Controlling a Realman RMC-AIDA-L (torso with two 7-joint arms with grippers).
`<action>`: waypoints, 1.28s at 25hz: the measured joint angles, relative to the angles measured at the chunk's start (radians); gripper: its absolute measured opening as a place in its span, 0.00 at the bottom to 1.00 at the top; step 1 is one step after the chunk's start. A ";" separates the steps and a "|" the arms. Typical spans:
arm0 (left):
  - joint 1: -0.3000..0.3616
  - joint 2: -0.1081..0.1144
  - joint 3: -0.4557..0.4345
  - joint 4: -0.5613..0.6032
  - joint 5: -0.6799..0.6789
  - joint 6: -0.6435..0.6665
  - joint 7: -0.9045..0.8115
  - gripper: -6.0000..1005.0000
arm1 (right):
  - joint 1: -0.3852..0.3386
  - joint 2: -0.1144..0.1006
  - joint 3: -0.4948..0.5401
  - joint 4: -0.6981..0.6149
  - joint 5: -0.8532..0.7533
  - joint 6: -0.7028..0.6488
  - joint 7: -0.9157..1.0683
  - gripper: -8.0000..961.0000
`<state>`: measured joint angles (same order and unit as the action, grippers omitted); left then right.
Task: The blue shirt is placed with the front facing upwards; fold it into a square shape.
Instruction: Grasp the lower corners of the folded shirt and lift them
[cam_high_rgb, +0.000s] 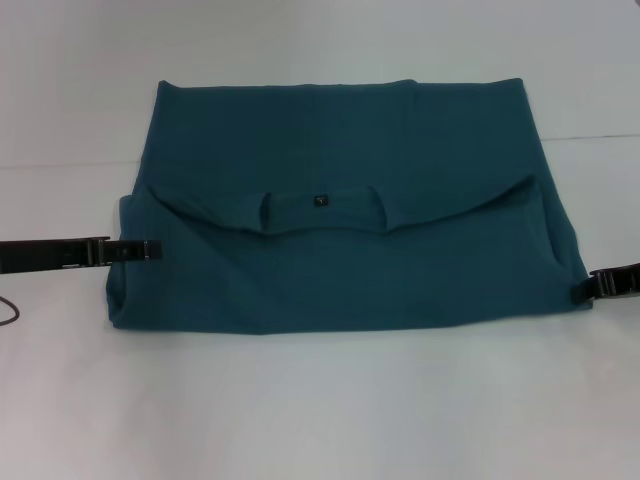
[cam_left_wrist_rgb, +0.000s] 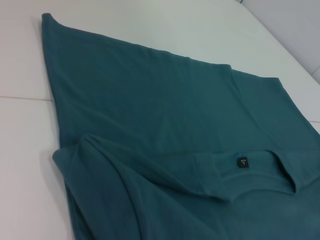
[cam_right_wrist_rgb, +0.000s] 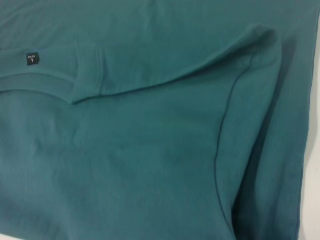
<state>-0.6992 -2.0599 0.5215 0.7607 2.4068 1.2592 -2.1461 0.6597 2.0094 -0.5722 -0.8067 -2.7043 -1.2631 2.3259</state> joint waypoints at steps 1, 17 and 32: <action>0.001 0.000 0.000 0.000 0.000 0.000 0.000 0.82 | 0.000 0.000 0.000 0.000 0.000 0.000 -0.001 0.20; 0.004 0.002 0.004 0.049 0.039 0.070 0.036 0.82 | -0.001 0.000 -0.008 -0.007 0.000 -0.002 -0.017 0.04; -0.015 -0.005 0.151 0.097 0.188 0.059 0.049 0.82 | 0.007 -0.001 -0.009 -0.009 -0.002 -0.005 -0.017 0.04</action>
<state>-0.7145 -2.0644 0.6727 0.8577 2.5950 1.3178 -2.0971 0.6665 2.0082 -0.5814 -0.8158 -2.7060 -1.2678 2.3086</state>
